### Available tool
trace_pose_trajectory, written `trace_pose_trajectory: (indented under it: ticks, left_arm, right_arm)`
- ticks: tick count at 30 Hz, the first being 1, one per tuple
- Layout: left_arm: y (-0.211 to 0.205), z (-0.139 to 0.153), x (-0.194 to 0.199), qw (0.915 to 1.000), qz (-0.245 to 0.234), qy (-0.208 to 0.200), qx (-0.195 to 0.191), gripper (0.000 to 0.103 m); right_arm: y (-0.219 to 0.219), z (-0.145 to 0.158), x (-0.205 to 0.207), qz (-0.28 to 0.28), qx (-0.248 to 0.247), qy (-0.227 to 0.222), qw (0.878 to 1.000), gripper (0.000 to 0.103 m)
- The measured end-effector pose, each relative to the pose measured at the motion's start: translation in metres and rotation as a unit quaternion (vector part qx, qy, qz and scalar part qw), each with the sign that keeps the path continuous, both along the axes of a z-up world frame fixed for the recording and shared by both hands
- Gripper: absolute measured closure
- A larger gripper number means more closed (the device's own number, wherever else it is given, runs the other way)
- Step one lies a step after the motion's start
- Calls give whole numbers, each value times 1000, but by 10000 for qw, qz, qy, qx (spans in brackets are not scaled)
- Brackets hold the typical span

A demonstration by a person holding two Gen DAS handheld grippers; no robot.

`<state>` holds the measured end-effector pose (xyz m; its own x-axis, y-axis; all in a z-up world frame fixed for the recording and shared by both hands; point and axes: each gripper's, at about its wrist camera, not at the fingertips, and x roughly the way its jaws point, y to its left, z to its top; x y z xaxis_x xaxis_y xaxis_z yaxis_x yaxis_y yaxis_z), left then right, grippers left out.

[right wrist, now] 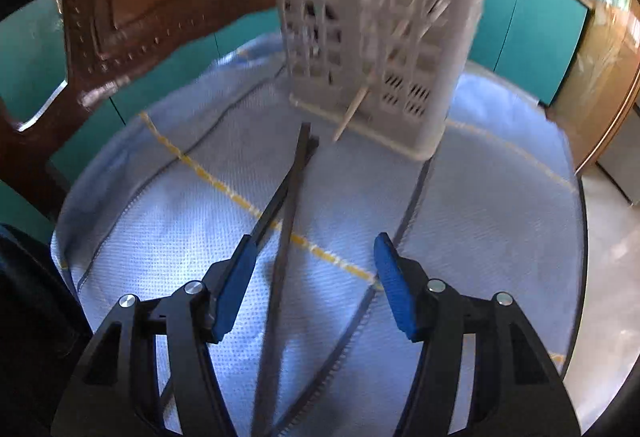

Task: Organize utensils
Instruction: 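Close the right tool on a dark chopstick while the left tool grasps a black one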

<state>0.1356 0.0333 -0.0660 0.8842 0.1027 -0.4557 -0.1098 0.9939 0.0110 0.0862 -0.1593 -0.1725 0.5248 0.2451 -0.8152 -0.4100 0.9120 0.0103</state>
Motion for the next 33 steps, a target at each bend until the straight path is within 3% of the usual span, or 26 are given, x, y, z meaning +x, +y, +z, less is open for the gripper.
trace_pose_trajectory:
  ticks: [3,5,7,8,13,20,28,33]
  left_arm:
    - [0,-3,0,10000,-14,46,79,64]
    - [-2,-4,2,9999,-16,78,135,63]
    - [-3,-6,3,9998,-22,116,163,63]
    - [-3,-7,3,9997,-18,135,179,63]
    - [-5,-16,5,9992,-10,292,278,63]
    - [-10,-23,8,9985,-54,430,340,63]
    - [-32,-41,17,9938,-338,907,543,61]
    - [-45,-58,23,9845,-871,1494,285,60]
  right_arm:
    - [10,-4,1,9,-164,-76,9998,43]
    - [13,-5,3,-32,-53,-72,10000,59]
    - [16,-1,4,-57,-61,-73,9999,89]
    - [16,-1,4,-52,0,-15,10000,94]
    - [4,5,5,-163,474,227,9985,97]
    - [-23,29,-8,-326,997,66,9945,97]
    - [-64,19,-10,-1166,992,238,9879,97]
    - [-83,6,2,-1667,814,425,9817,95]
